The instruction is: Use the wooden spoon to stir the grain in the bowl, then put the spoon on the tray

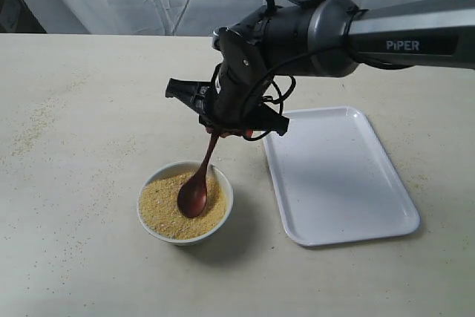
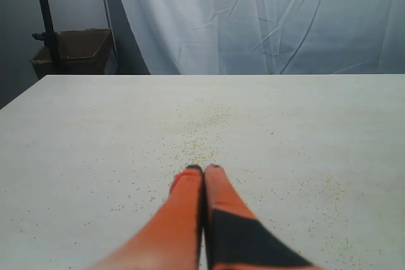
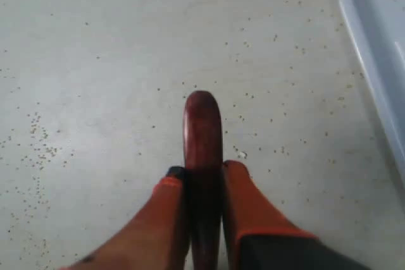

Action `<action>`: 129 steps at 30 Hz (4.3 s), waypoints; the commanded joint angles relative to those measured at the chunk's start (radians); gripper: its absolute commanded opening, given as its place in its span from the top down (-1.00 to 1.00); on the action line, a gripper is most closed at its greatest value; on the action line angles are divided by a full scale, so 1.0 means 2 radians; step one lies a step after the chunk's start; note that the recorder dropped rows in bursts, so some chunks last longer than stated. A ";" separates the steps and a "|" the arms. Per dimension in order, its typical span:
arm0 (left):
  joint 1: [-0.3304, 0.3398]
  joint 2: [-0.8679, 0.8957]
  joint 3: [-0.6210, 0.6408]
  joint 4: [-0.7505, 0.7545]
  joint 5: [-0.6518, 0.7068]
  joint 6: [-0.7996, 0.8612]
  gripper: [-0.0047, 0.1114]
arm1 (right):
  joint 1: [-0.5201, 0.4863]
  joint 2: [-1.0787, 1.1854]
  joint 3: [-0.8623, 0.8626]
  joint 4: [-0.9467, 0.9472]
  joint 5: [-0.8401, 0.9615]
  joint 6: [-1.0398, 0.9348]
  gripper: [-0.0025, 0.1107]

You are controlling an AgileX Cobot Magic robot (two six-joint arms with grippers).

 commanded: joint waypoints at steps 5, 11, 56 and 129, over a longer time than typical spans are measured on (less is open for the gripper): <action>0.001 -0.002 0.001 0.000 -0.001 0.000 0.92 | 0.004 -0.001 0.000 -0.007 -0.002 0.003 0.04; 0.001 -0.002 0.001 0.000 -0.001 0.000 0.92 | 0.004 -0.029 -0.001 -0.005 0.013 -0.032 0.00; 0.001 -0.002 0.001 0.000 -0.001 0.000 0.92 | -0.205 0.065 0.117 -0.714 -0.781 0.538 -0.02; 0.001 -0.002 0.001 0.000 -0.001 0.000 0.92 | -0.031 -0.023 0.080 -0.565 -0.628 0.156 0.97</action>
